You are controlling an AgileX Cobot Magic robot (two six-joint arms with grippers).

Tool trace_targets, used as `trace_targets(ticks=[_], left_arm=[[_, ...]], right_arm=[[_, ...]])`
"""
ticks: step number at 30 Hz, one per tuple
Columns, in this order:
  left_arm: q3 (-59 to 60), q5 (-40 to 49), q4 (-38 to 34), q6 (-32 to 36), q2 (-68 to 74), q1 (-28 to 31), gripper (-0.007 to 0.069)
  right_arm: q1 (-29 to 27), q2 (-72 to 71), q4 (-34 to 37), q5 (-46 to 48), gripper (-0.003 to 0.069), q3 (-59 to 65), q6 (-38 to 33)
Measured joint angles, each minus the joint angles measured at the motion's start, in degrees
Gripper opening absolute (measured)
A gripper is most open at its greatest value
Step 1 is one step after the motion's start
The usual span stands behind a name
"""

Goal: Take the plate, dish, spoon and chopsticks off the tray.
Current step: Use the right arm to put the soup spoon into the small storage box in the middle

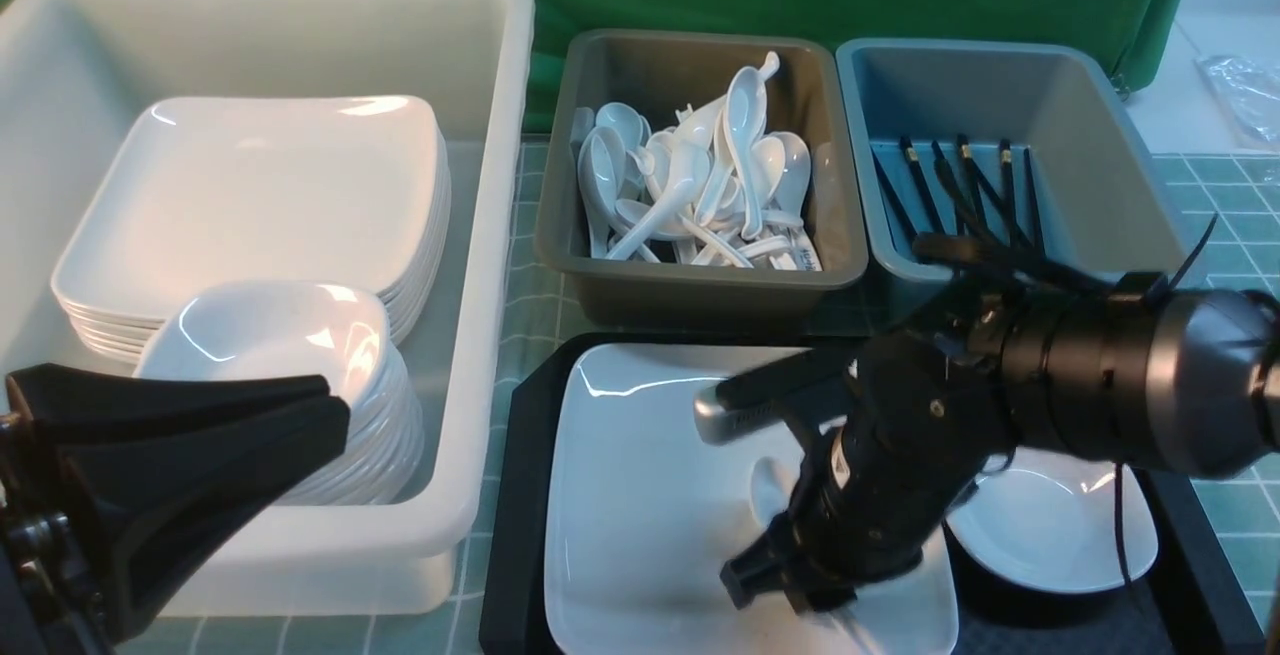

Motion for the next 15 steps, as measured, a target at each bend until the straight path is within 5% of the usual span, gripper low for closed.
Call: trace_targets(ticks=[8, 15], left_arm=[[0.0, -2.2, 0.0, 0.0, 0.0, 0.0, 0.0017], [0.0, -2.8, 0.0, 0.0, 0.0, 0.0, 0.0017]], right_arm=[[-9.5, -1.0, 0.4, -8.7, 0.0218, -17.2, -2.9], [-19.3, 15.8, 0.2, -18.5, 0.0258, -39.4, -1.9]])
